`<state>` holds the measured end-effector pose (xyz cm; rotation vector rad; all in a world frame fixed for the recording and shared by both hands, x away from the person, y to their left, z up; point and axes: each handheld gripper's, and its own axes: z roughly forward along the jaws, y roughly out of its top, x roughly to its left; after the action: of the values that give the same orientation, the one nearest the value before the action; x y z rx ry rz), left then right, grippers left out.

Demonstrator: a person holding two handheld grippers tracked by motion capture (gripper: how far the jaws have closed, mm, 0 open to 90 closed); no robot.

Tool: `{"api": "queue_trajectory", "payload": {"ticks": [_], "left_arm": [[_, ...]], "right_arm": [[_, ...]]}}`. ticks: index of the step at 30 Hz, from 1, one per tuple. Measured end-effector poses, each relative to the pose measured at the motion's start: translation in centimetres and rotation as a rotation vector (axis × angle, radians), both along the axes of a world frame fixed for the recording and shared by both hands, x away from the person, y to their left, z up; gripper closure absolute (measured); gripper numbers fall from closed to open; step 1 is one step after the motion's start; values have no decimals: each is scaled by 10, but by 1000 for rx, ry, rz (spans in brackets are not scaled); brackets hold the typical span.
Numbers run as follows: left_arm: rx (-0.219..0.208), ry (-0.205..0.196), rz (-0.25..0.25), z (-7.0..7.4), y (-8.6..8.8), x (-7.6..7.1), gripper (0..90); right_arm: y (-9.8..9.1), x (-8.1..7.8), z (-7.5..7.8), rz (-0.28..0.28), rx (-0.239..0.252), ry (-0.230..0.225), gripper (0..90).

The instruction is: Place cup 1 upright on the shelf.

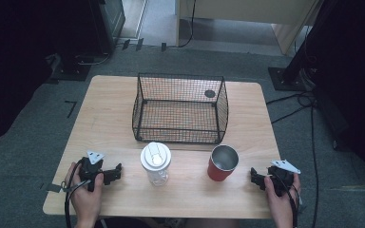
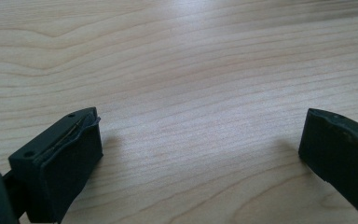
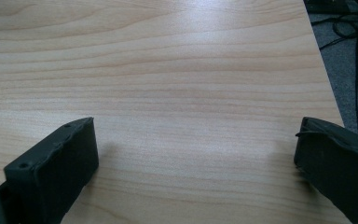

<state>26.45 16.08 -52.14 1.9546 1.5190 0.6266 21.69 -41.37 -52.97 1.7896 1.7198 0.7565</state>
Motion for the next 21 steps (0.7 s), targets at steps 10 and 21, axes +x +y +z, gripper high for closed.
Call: {"api": "queue_trajectory", "payload": {"ticks": [10,21], "left_arm": [[0,0,5,0,0,-1,0],[1,0,5,0,-1,-1,0]], "right_arm": [[12,-6,1,-27,-19,3,0],[36,-14,6,96,-16,-35,0]]}}
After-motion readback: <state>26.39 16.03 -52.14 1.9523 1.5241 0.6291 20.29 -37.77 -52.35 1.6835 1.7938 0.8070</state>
